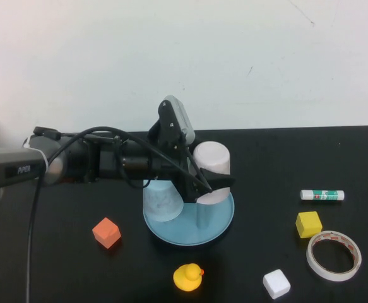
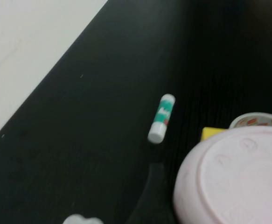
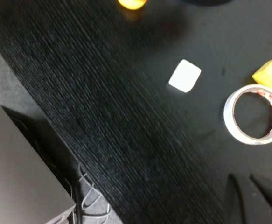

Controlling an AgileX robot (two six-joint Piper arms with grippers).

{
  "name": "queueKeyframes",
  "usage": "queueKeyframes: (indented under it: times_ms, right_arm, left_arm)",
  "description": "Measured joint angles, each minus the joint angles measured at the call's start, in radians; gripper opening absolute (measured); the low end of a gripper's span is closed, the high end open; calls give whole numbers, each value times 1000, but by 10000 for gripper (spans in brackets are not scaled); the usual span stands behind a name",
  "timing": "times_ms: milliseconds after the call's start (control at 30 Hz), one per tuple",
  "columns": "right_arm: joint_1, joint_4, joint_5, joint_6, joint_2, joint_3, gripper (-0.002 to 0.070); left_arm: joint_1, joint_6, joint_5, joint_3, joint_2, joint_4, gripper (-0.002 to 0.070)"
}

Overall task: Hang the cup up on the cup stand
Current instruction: Place the cup on the cup holder

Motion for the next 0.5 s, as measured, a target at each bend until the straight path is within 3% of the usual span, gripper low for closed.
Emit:
queueKeyframes:
  times_ms: [267, 500]
  right_arm:
    - [0, -2, 55, 0, 0, 0, 2]
    - [0, -25, 85, 0, 0, 0, 2]
  left_arm:
    - [0, -2, -49, 0, 4, 0, 572]
    - [0, -2, -49, 0, 4, -4, 682]
